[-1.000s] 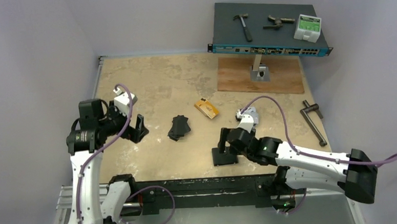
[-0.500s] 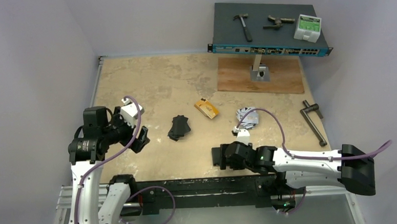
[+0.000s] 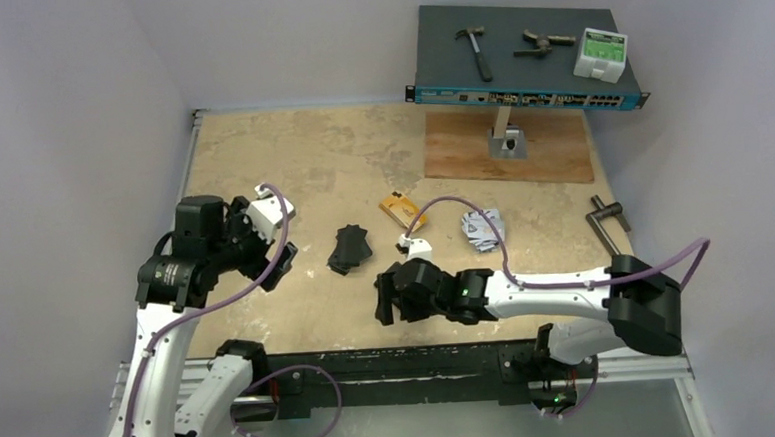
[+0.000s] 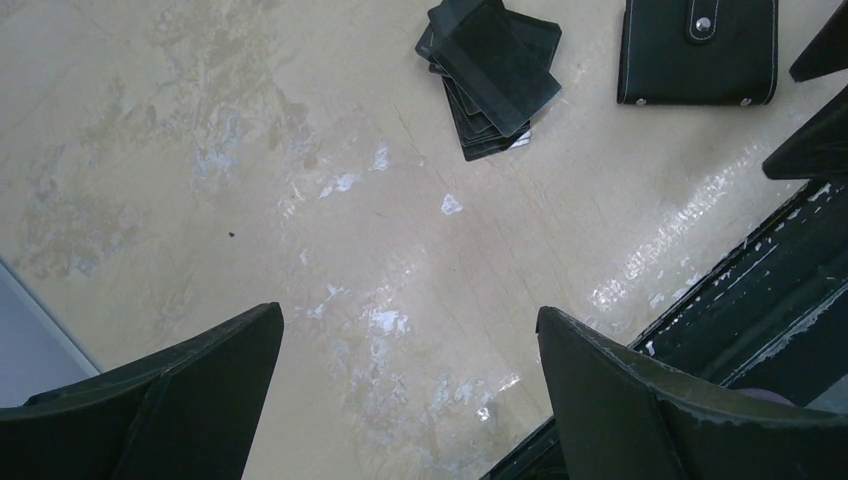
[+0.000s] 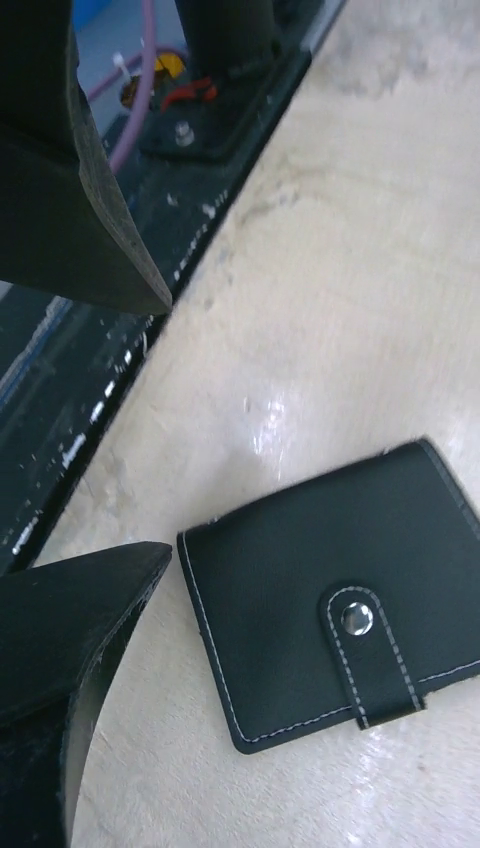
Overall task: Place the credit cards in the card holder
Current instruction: Move the card holder to the center of the board, then pick up the card holder from the center of the board.
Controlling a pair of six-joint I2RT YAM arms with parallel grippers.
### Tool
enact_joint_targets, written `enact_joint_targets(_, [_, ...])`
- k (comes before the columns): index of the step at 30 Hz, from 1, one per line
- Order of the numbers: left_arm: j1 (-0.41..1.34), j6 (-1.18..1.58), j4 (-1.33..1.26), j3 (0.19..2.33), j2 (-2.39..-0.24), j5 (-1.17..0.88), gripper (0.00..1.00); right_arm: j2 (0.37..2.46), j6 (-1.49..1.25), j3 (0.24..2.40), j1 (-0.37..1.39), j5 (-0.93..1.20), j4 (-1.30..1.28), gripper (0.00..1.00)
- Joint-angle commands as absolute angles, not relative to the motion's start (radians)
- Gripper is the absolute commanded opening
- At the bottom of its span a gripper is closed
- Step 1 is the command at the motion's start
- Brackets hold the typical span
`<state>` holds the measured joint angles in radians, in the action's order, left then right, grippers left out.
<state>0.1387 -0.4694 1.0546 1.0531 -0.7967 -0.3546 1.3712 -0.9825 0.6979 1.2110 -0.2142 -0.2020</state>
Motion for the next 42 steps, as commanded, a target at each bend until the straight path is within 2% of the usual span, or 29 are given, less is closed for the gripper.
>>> enact_joint_targets(1, [0.175,-0.516,1.053,1.045,-0.786,-0.310,1.00,1.258,-0.909,0.786,1.217,-0.287,-0.318,0.85])
enact_joint_targets(4, [0.218,-0.506,1.059,1.026,-0.791,-0.296,1.00,1.266,-0.859,0.822,1.215,-0.433,-0.416,0.86])
enact_joint_targets(10, [0.292,-0.428,1.037,0.989,-0.739,-0.302,1.00,1.496,-0.836,0.839,1.200,-0.570,-0.409,0.85])
enact_joint_targets(14, [0.299,-0.413,1.044,0.961,-0.694,-0.347,1.00,1.522,-0.795,0.810,1.134,-0.522,-0.296,0.85])
enact_joint_targets(19, [0.299,-0.431,1.076,0.984,-0.704,-0.374,1.00,1.428,-0.714,0.724,1.036,-0.386,-0.157,0.80])
enact_joint_targets(24, [0.300,-0.443,1.070,0.987,-0.717,-0.381,1.00,1.446,-0.687,0.688,1.009,-0.236,-0.092,0.77])
enact_joint_targets(27, [0.301,-0.445,1.065,0.992,-0.724,-0.384,1.00,1.466,-0.699,0.651,1.008,-0.176,-0.033,0.73])
enact_joint_targets(31, [0.303,-0.445,1.064,0.997,-0.741,-0.384,1.00,1.481,-0.720,0.614,0.999,-0.161,-0.006,0.64])
enact_joint_targets(35, [0.312,-0.449,1.063,0.998,-0.753,-0.378,1.00,1.487,-0.755,0.578,0.987,-0.159,0.031,0.62])
enact_joint_targets(42, [0.328,-0.449,1.073,1.003,-0.758,-0.372,1.00,1.402,-0.721,0.601,0.970,-0.243,-0.069,0.68])
